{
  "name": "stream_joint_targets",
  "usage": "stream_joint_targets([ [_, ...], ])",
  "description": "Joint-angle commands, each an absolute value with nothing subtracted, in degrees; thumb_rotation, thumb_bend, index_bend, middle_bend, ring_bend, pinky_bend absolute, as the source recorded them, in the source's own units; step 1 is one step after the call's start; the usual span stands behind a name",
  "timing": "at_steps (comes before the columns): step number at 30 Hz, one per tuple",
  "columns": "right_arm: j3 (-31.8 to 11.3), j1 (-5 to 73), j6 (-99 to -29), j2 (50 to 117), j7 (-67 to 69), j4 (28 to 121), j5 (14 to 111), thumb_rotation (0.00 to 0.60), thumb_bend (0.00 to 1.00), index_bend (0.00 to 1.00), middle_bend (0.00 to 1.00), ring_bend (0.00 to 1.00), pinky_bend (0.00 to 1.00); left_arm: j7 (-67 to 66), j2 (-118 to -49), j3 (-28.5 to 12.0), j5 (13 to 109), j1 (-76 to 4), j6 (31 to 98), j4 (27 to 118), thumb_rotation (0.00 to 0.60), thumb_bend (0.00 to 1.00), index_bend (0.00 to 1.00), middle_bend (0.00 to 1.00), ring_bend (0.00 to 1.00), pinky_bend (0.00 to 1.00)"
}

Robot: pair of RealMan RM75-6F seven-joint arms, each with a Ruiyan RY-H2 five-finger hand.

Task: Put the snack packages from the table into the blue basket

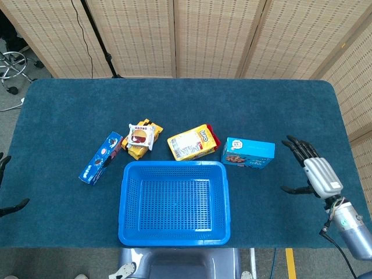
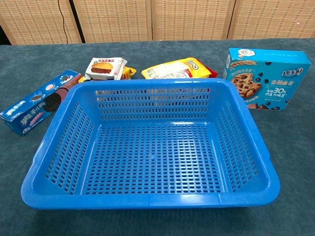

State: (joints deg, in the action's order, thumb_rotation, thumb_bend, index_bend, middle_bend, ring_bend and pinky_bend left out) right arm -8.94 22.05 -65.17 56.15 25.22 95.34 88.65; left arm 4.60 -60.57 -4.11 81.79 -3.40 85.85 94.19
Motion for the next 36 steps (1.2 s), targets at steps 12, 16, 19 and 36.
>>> stream_joint_targets([
  [12,-13.1,36.9,-46.3,64.6,20.9,89.8,78.0,0.600,0.00,0.00,0.00,0.00,0.00,3.7,-60.6,-5.3,78.2,-4.4,83.1,94.2,0.600,0.00,0.00,0.00,0.00,0.00],
  [16,-13.5,39.5,-42.9,66.7,19.4,86.7,75.4,0.600,0.00,0.00,0.00,0.00,0.00,3.2,-60.9,-5.6,76.9,-4.6,82.3,93.8,0.600,0.00,0.00,0.00,0.00,0.00],
  [19,-13.4,41.4,-40.7,68.9,17.7,83.3,73.8,0.600,0.00,0.00,0.00,0.00,0.00,2.9,-61.1,-5.8,75.8,-4.7,81.7,93.4,0.600,0.00,0.00,0.00,0.00,0.00],
  [36,-13.2,44.3,-40.3,76.8,20.5,70.5,73.3,0.600,0.26,0.64,0.64,0.61,0.48,-2.1,-62.7,-7.0,70.8,-6.4,78.3,93.4,0.600,0.00,0.00,0.00,0.00,0.00],
])
